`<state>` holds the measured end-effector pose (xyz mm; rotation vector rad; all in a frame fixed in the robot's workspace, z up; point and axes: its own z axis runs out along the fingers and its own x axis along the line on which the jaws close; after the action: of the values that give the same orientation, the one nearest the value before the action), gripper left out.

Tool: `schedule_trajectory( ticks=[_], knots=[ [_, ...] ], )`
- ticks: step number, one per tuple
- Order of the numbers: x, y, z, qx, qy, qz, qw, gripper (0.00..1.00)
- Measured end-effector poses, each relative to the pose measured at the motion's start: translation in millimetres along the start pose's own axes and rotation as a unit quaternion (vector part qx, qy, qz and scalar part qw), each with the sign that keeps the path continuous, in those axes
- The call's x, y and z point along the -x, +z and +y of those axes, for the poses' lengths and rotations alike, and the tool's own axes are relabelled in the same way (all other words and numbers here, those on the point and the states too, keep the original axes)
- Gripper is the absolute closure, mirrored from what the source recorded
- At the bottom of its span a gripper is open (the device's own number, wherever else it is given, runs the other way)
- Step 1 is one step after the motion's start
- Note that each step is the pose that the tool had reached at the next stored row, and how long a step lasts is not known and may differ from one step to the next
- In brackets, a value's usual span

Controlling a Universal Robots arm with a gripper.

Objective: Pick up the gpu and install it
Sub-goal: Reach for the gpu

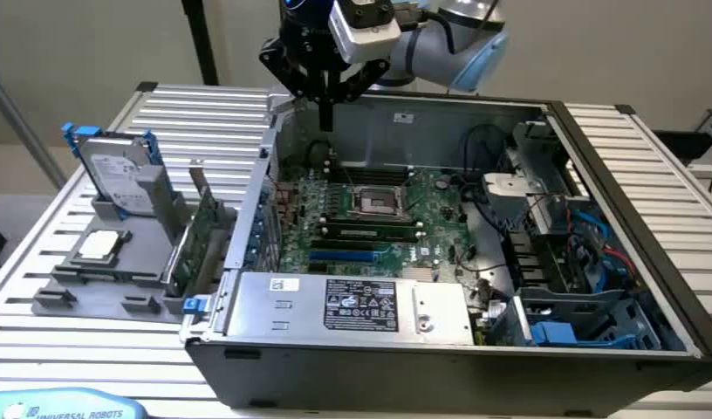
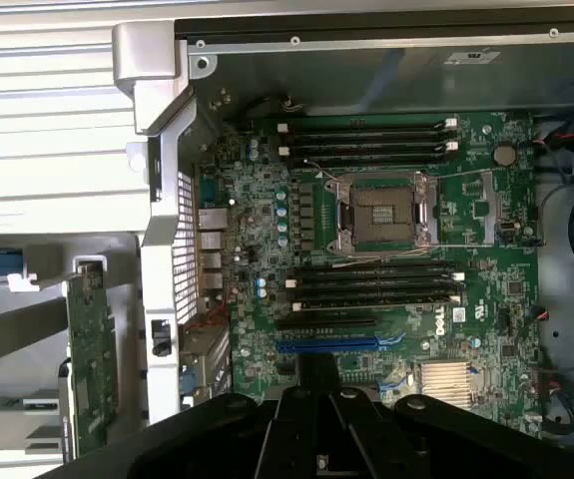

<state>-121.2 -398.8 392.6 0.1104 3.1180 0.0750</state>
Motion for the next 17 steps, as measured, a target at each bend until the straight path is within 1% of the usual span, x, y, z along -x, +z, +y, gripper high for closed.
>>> schedule_trajectory(
  ticks=[13,15,17],
  knots=[
    [-0.4,0.0,-0.1,0.0000,0.000,0.0000,1.0000,0.89],
    [-4.8,-0.3,-0.8,-0.0001,0.000,0.0001,1.0000,0.89],
    [-13.4,-0.4,-2.7,0.0000,0.000,0.0000,1.0000,0.89]
  ],
)
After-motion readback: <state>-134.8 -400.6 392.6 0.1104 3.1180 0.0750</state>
